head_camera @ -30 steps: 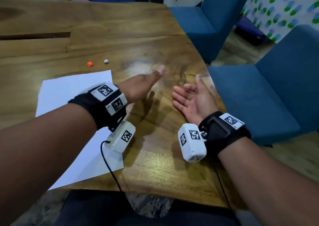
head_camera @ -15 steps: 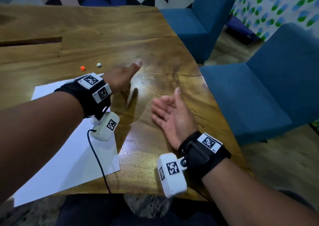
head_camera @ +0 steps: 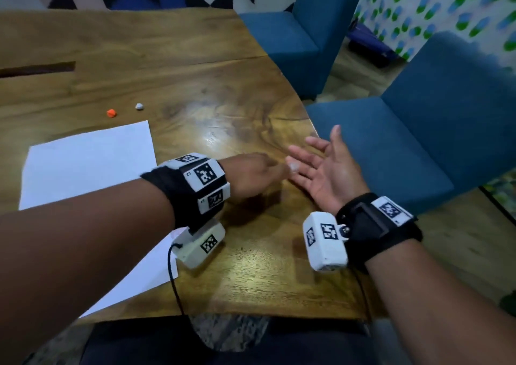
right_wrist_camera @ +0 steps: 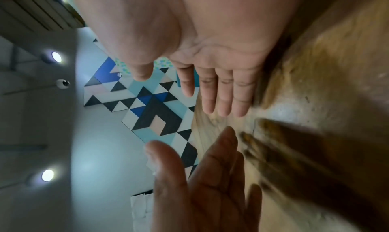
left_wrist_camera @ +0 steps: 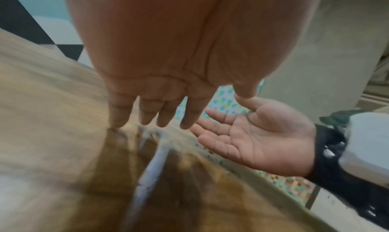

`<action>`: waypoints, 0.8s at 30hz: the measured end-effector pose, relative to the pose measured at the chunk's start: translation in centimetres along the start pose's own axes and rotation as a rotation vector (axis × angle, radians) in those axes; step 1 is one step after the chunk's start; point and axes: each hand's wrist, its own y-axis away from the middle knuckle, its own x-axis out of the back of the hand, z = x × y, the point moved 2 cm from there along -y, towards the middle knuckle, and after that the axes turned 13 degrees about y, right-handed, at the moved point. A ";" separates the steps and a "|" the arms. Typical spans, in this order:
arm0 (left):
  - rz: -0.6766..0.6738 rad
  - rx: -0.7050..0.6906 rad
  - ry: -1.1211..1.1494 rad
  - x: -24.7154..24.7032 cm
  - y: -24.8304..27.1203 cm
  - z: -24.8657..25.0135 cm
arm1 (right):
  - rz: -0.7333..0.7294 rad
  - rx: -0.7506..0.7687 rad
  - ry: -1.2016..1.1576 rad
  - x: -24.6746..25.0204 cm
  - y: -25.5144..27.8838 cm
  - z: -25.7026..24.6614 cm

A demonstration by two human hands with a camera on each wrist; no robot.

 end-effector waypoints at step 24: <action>0.109 0.067 -0.244 0.3 0.2 -2.0 | -0.423 -0.137 0.204 3.7 2.7 -0.3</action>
